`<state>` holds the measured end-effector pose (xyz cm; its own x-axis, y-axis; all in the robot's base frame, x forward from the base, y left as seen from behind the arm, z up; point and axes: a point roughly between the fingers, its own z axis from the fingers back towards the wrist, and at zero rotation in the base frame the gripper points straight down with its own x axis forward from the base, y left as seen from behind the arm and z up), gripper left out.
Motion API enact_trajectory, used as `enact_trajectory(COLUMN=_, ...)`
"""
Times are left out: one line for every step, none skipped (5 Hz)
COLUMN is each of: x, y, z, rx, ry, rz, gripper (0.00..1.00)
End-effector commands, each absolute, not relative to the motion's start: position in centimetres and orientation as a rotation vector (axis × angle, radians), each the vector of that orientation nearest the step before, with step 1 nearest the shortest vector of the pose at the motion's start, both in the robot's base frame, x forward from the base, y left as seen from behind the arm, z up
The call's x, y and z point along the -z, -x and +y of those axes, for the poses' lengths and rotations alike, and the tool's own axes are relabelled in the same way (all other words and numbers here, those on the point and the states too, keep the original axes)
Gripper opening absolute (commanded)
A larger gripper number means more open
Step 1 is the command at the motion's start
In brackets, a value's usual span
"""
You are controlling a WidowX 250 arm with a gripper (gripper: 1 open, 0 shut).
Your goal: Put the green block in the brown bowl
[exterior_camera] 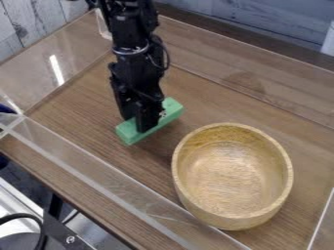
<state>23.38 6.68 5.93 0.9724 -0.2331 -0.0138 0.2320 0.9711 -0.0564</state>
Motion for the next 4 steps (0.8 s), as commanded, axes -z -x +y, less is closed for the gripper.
enact_trajectory(x=-8.6, y=-24.7, z=6.8, rx=0.220, ry=0.025, rz=-0.059, gripper=0.00)
enact_trajectory(x=-9.8, y=-25.0, z=5.3, rx=0.190, ry=0.030, rz=-0.078, gripper=0.00)
enact_trajectory(x=-10.4, y=-24.9, z=3.8, rx=0.192, ry=0.038, rz=-0.086, gripper=0.00)
enact_trajectory(x=-10.6, y=-24.7, z=1.7, rx=0.222, ry=0.051, rz=-0.088, gripper=0.00)
